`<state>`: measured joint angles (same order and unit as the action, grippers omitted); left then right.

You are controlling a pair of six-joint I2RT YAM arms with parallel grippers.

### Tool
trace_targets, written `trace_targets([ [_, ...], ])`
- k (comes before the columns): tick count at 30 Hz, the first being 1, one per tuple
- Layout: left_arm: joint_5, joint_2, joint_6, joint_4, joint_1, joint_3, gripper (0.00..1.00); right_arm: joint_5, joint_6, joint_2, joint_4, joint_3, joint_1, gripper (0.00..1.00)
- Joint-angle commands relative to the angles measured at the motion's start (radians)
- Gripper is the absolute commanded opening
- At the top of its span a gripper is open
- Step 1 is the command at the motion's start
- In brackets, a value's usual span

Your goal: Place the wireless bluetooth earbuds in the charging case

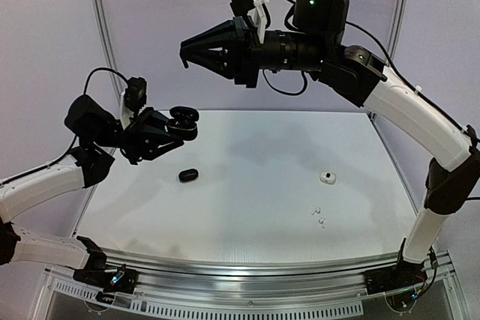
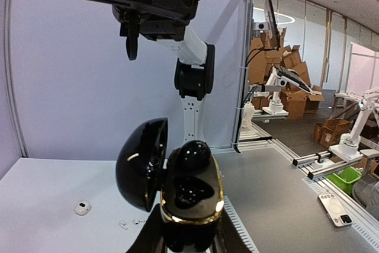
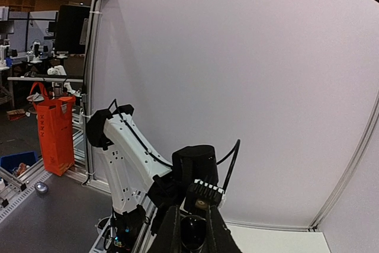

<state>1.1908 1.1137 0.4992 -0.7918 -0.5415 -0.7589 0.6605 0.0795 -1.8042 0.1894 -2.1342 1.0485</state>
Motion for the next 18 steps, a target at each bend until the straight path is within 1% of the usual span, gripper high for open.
trace_targets([
  [1, 0.058, 0.028, 0.011, -0.01, -0.028, -0.036, 0.0, 0.069, 0.049, -0.026, 0.04, -0.025, 0.013, 0.0],
  [4, 0.056, 0.047, 0.011, -0.001, -0.034, -0.047, 0.0, 0.099, 0.052, -0.043, 0.042, -0.025, 0.016, 0.0],
  [12, 0.069, 0.086, -0.034, -0.005, -0.051, -0.081, 0.0, 0.111, 0.076, -0.058, 0.028, -0.006, 0.035, 0.01],
  [18, 0.073, 0.098, -0.038, -0.006, -0.058, -0.091, 0.0, 0.085, 0.109, -0.058, 0.046, 0.024, 0.04, 0.01],
])
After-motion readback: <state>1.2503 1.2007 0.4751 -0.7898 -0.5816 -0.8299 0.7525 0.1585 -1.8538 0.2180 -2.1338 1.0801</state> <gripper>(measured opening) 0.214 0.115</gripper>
